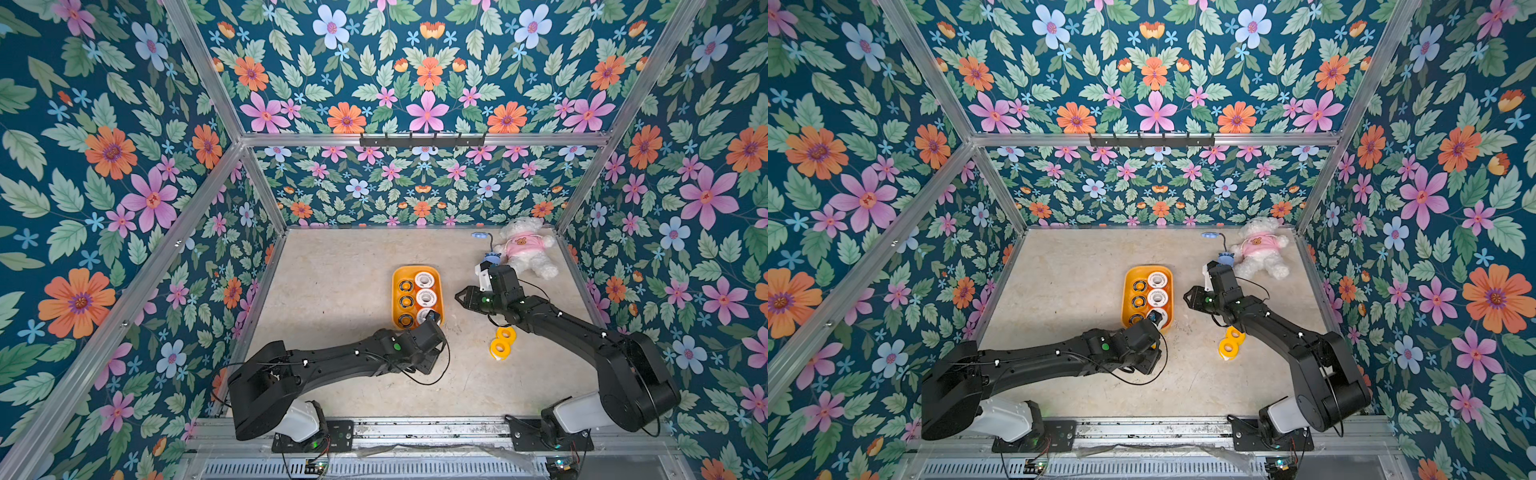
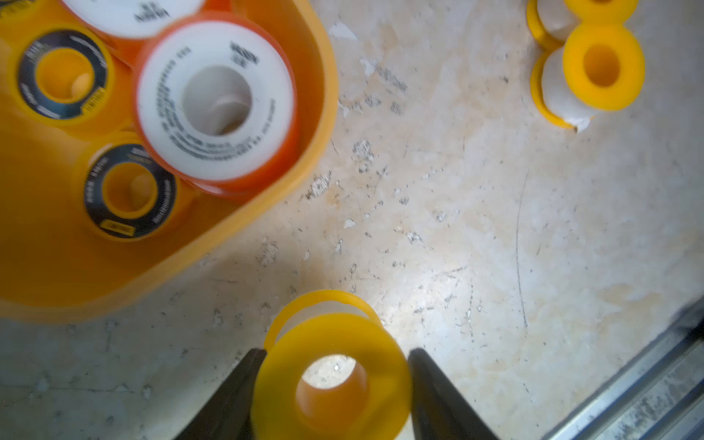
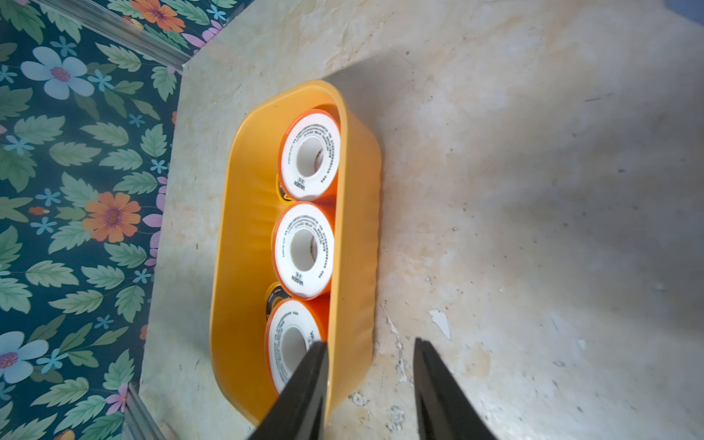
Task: Put the sealing tape into the storage box
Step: Pick up the sealing tape at the center of the board, then place the sealing tape in the storage box.
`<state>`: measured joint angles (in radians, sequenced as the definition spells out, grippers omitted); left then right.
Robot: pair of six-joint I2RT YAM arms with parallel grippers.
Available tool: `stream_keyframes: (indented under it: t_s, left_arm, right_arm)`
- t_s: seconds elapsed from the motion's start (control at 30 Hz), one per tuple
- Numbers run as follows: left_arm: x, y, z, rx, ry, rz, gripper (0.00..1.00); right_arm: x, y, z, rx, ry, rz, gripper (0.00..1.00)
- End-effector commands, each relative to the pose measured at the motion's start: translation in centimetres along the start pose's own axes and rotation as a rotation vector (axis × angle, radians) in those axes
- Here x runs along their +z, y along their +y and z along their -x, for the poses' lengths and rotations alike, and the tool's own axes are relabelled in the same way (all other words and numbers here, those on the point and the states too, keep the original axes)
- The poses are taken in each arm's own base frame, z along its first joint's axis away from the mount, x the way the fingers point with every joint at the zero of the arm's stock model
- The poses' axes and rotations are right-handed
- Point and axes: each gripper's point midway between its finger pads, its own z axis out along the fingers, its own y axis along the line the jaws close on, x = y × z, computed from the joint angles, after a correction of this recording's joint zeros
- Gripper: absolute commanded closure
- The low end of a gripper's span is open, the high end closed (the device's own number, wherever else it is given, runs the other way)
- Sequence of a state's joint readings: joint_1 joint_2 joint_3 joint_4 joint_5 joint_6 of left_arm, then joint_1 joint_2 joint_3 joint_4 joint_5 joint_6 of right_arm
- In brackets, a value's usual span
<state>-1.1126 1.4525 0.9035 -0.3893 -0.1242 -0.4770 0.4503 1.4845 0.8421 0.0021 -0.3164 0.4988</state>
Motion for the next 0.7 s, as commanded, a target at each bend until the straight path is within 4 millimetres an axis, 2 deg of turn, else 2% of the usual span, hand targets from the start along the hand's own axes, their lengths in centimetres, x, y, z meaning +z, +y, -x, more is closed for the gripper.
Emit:
stream_keyframes:
  t_s: [0.0,0.27,0.33,0.47,0.67]
  left_arm:
    - [-1.0,1.6,1.6,-0.062,-0.023,0.023,0.38]
    - [-3.3,6.7,8.0,-0.210,-0.143,0.052,0.38]
    - [-3.4,8.1,9.2,-0.231,-0.160,0.076,0.37]
    - [-3.0,10.6,11.3,-0.268,-0.174,0.119,0.37]
    - [-1.5,12.9,13.8,-0.277,-0.182,0.158,0.37]
  right_arm:
    - [0.8,1.5,0.6,-0.034,0.014,0.057,0.58]
    - [3.3,2.4,1.5,-0.053,0.049,0.038,0.61]
    - [4.4,1.4,1.3,-0.037,0.065,0.008,0.63]
    - [5.4,1.2,1.5,-0.033,0.079,-0.007,0.66]
    - [6.3,1.0,1.5,-0.035,0.098,-0.012,0.69]
